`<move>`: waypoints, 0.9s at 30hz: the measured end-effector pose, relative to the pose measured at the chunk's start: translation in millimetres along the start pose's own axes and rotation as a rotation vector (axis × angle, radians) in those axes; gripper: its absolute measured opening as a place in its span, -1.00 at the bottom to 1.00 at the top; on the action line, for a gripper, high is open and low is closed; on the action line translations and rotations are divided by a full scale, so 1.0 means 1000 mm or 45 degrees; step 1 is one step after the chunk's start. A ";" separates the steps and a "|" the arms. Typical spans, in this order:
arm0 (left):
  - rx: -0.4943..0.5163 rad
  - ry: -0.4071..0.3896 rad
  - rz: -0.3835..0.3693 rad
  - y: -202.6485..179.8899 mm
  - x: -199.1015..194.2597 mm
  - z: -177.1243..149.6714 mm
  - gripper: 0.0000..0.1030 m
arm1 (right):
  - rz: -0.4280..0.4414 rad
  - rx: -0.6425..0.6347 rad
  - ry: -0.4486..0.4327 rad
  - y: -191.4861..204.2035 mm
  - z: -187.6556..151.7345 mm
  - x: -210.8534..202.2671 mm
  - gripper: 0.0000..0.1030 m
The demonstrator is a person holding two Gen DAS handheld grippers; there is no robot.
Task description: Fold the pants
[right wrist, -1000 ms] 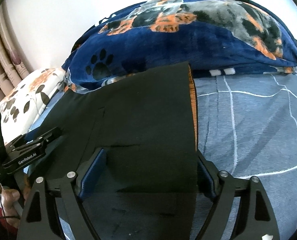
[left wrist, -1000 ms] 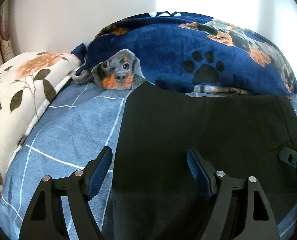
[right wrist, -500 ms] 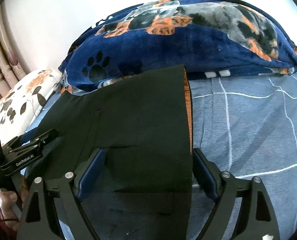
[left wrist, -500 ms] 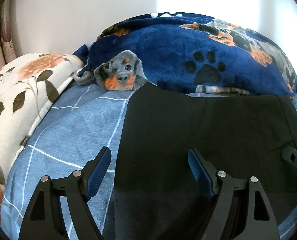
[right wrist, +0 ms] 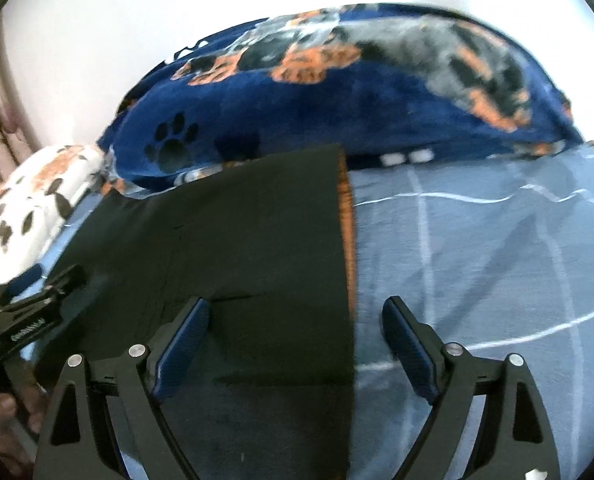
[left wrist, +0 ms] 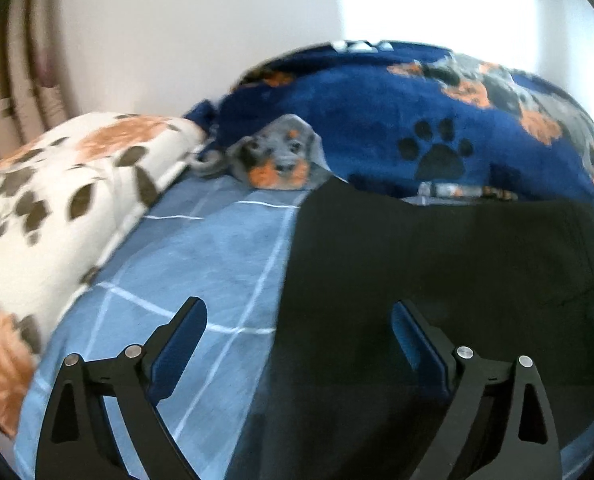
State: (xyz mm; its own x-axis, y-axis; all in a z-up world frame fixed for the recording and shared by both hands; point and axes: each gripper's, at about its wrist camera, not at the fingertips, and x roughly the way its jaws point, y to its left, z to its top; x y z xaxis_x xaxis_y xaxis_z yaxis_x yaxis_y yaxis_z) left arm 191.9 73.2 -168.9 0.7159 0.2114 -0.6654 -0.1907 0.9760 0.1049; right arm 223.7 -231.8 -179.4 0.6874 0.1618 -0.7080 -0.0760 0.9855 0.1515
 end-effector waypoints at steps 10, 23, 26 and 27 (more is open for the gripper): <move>0.028 -0.327 -0.022 -0.007 -0.142 -0.006 0.99 | 0.111 0.053 -0.244 0.015 -0.051 -0.137 0.82; -0.023 -0.561 -0.116 -0.011 -0.296 -0.015 1.00 | 0.155 0.041 -0.384 0.007 -0.074 -0.248 0.90; -0.035 -0.619 -0.147 -0.009 -0.317 -0.018 1.00 | 0.161 0.026 -0.411 0.010 -0.076 -0.261 0.91; -0.039 -0.619 -0.163 -0.009 -0.322 -0.018 1.00 | 0.160 0.010 -0.420 0.012 -0.077 -0.265 0.91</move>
State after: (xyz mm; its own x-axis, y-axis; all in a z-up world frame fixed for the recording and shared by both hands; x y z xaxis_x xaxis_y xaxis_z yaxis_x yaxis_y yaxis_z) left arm -49.2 -4.7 31.0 0.9635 0.0967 -0.2494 -0.0952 0.9953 0.0182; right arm -14.7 -258.5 -43.3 0.8695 0.2557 -0.4225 -0.1703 0.9583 0.2295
